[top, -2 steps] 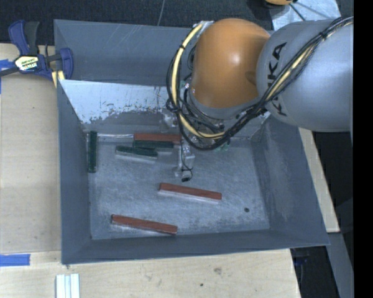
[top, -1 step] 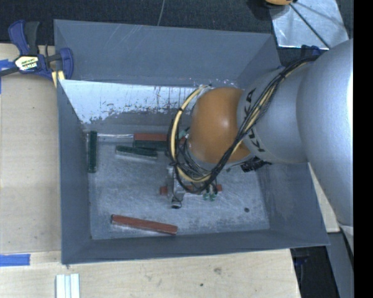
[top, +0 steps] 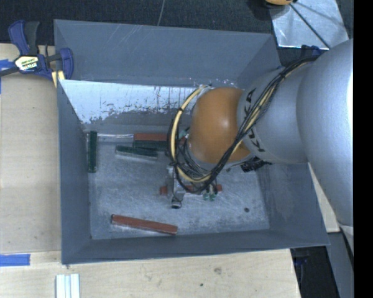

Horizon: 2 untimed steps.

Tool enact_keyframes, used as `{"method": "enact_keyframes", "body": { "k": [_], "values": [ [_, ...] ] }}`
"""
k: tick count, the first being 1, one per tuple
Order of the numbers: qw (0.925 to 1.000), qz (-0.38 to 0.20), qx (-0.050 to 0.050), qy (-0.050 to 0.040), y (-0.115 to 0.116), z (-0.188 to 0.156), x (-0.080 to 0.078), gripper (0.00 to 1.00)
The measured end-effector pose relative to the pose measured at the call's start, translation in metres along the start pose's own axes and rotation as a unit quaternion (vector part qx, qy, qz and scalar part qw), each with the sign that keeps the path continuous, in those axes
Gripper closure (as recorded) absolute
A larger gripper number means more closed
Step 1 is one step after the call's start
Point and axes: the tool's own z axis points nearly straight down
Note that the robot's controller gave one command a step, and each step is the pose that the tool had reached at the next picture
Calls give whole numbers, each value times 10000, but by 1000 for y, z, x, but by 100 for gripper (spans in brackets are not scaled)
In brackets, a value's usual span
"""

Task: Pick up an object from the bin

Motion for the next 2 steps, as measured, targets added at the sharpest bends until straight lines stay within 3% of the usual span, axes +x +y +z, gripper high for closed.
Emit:
{"method": "enact_keyframes", "body": {
  "k": [1,2],
  "values": [
    [9998,-181,15,38,11,-50,24,100],
    [9988,-496,12,7,-65,-9,22,0]
  ]
}}
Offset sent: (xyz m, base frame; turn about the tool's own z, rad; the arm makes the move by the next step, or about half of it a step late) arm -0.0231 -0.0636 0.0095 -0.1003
